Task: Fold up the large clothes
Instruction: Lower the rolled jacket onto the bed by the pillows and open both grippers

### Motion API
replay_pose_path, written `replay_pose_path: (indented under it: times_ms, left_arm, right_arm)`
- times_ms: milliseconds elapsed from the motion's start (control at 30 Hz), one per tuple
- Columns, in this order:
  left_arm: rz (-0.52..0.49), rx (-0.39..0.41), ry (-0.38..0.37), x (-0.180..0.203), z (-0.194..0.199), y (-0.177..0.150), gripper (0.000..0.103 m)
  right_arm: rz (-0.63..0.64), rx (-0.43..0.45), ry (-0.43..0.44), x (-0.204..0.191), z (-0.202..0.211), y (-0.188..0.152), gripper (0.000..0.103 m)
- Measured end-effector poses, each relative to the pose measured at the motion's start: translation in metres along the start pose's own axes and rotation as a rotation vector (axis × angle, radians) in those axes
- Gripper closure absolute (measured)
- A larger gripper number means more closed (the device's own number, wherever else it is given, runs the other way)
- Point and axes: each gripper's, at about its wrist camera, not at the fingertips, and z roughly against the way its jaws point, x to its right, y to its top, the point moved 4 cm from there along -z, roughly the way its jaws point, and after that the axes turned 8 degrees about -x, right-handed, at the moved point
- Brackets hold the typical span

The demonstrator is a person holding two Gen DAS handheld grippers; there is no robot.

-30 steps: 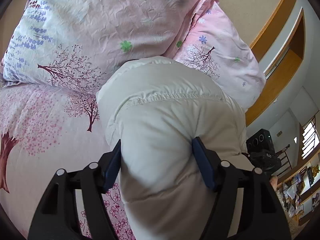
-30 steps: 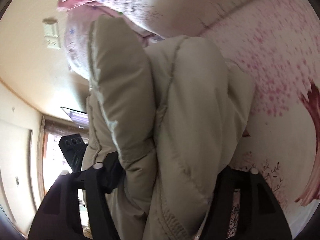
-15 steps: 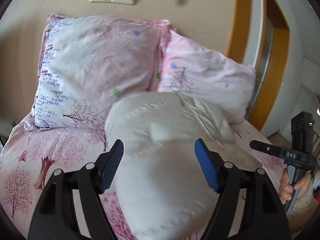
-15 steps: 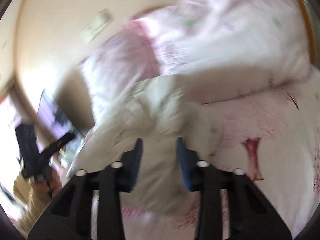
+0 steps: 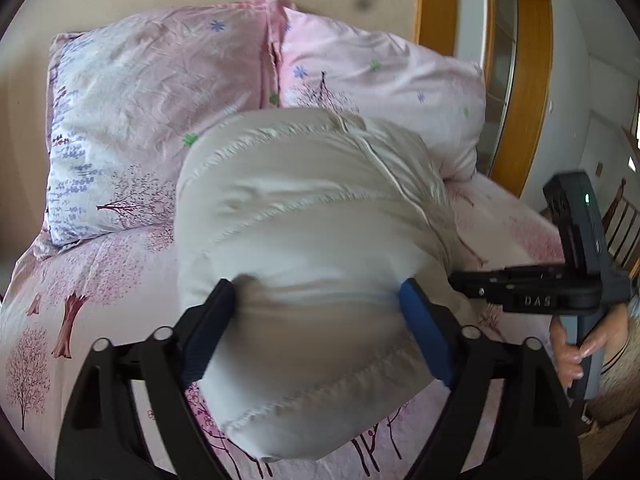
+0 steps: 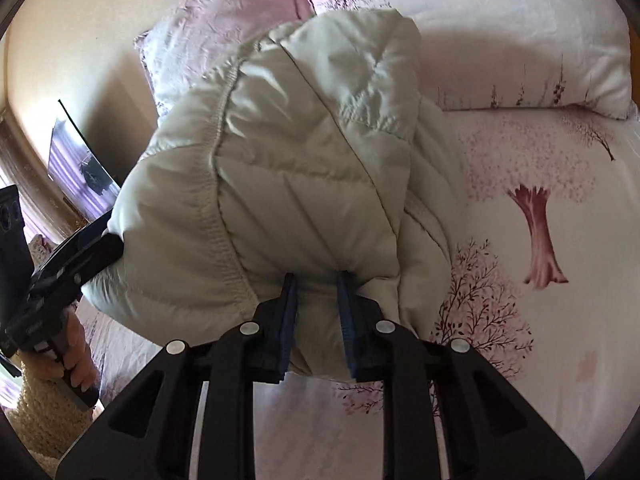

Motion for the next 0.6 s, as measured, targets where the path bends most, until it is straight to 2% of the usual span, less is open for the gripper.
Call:
replay_pose_path:
  times_ms: [100,167,233,267,333,367,400,433,467,533,600]
  left_arm:
    - [-0.037,0.007,0.044,0.007,-0.006,-0.004,0.012]
    - [-0.027,0.007,0.038,0.005,-0.006,-0.004,0.012]
    - [-0.020,0.008,0.027,0.003,-0.005,-0.003,0.012]
    - [-0.019,0.008,0.028,0.003,-0.005,-0.002,0.012]
    - [-0.022,0.012,0.032,0.004,-0.005,-0.002,0.012]
    - [-0.023,0.013,0.033,0.005,-0.006,-0.002,0.011]
    - [-0.021,0.015,0.032,0.006,-0.006,-0.002,0.011]
    - [-0.019,0.016,0.030,0.006,-0.006,-0.002,0.011]
    - [-0.016,0.018,0.027,0.006,-0.007,-0.001,0.011]
    - [-0.016,0.022,0.019,0.008,-0.008,0.001,0.011]
    - [-0.036,0.028,0.024,0.015,-0.011,0.004,0.011]
  right_arm:
    - [-0.023,-0.009,0.007,-0.002,0.009,0.016,0.082]
    - [-0.081,0.082,0.086,0.007,0.029,0.036,0.079]
    - [-0.152,0.147,0.102,0.019,0.038,0.058,0.049]
    - [-0.198,0.174,0.091,0.030,0.039,0.072,0.047]
    - [-0.248,0.159,0.095,0.042,0.029,0.088,0.047]
    - [-0.281,0.134,0.112,0.049,0.018,0.097,0.047]
    - [-0.298,0.116,0.122,0.052,0.009,0.101,0.055]
    - [-0.302,0.096,0.137,0.050,-0.004,0.107,0.073]
    - [-0.307,0.087,0.133,0.051,-0.011,0.109,0.075]
    - [-0.319,0.084,0.066,0.054,-0.022,0.110,0.083]
    - [-0.370,0.071,0.042,0.063,-0.033,0.112,0.083]
